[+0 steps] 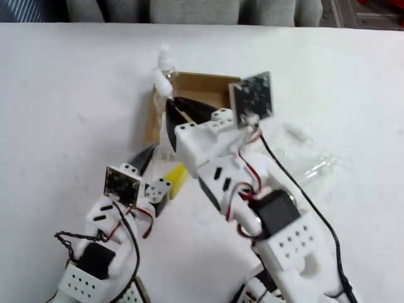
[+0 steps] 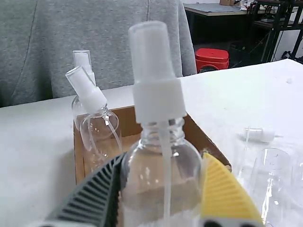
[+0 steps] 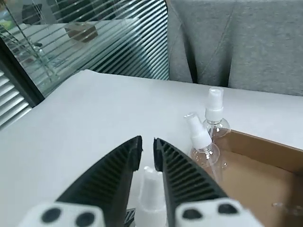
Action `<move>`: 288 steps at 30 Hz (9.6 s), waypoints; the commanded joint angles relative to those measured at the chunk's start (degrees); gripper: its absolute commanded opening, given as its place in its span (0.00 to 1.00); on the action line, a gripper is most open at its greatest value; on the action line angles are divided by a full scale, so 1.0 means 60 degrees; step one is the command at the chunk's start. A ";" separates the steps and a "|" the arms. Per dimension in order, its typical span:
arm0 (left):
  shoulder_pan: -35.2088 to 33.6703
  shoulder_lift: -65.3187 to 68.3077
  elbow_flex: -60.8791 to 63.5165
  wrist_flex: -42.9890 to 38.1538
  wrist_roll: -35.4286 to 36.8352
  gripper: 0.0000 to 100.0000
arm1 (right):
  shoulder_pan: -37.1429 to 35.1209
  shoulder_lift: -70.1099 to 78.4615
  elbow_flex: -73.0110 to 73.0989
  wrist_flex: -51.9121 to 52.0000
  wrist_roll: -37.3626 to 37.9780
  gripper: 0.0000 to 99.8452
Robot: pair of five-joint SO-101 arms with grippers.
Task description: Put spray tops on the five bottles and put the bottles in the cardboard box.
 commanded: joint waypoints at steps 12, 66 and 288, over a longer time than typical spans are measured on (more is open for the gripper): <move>-0.0007 -0.0212 -0.0044 0.0161 -0.0132 0.03 | -0.0403 0.0022 -0.0073 0.1326 0.0103 0.02; -0.0388 -0.0212 -0.0117 -0.2242 -0.0103 0.03 | 0.8388 -0.1414 0.8322 -0.0974 0.2696 0.02; -0.2264 1.8161 -0.4425 -1.3949 -0.0132 0.35 | 0.8095 -0.1414 0.9919 -0.3729 0.2711 0.02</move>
